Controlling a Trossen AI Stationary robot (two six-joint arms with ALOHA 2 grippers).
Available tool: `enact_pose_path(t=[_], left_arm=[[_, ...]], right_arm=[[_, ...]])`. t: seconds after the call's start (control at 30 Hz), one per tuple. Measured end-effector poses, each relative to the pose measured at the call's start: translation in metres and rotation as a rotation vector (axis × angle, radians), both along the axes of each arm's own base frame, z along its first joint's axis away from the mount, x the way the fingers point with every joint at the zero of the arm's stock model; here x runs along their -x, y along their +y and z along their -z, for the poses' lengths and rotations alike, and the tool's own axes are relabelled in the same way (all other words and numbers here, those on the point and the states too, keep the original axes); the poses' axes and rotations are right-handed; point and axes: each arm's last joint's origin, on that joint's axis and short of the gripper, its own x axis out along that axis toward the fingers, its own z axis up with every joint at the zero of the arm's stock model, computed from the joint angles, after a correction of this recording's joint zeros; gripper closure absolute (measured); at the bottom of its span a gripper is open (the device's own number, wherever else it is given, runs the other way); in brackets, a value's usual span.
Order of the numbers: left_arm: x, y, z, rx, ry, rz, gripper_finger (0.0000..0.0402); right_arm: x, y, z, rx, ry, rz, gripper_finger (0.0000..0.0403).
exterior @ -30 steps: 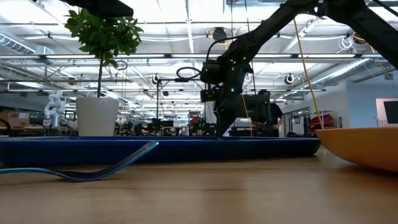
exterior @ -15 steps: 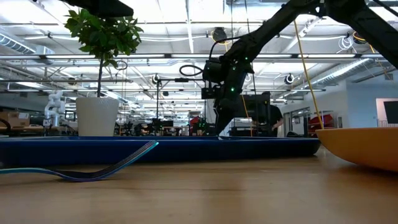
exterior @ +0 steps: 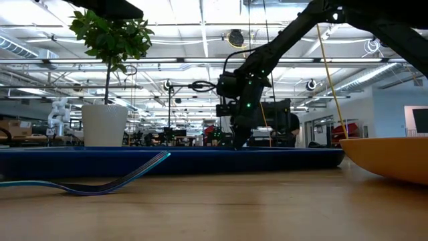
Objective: Pick and place plate/cup/fork/spoon on tray
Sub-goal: Adjust the serving tray
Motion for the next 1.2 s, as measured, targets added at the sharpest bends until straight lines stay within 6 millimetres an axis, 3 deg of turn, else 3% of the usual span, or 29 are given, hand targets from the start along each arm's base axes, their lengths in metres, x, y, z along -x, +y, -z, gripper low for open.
enact_pose_path(t=[1.2], left_arm=[[0.0, 0.0, 0.002, 0.004, 0.016, -0.002, 0.0298]], right_arm=[[0.029, 0.011, 0.003, -0.133, 0.309, 0.708, 0.0264]])
